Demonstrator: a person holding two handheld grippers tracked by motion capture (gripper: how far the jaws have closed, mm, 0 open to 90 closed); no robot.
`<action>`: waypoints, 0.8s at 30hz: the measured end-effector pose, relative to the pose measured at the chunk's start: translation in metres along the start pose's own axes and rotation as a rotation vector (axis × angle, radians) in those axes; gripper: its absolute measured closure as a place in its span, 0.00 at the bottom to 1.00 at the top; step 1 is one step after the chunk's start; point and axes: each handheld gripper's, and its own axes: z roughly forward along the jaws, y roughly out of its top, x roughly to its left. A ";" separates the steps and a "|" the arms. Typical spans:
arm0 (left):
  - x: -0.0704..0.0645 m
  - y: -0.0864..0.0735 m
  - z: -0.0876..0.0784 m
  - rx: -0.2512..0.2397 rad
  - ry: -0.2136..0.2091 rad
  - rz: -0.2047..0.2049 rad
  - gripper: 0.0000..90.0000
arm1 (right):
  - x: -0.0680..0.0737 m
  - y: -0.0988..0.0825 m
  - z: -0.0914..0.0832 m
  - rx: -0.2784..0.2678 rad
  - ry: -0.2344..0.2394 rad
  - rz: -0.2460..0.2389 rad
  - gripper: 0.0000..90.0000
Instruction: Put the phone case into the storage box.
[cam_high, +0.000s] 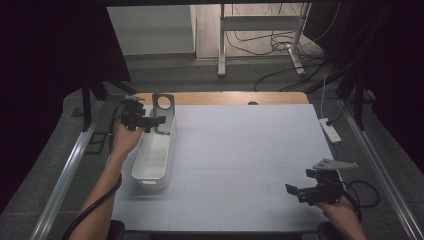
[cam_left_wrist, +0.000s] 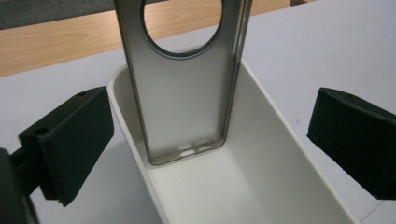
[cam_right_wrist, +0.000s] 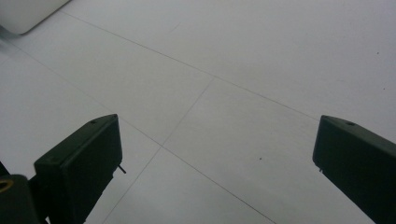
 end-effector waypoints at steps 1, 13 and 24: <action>-0.001 0.000 -0.001 -0.003 -0.006 0.005 0.01 | 0.000 0.000 0.000 -0.003 0.000 -0.001 0.02; -0.011 0.000 -0.005 -0.015 -0.017 0.072 0.01 | -0.001 0.000 -0.001 -0.010 0.000 0.003 0.01; -0.017 -0.001 -0.010 -0.030 -0.040 0.093 0.01 | 0.000 0.000 -0.001 -0.007 -0.010 0.005 0.00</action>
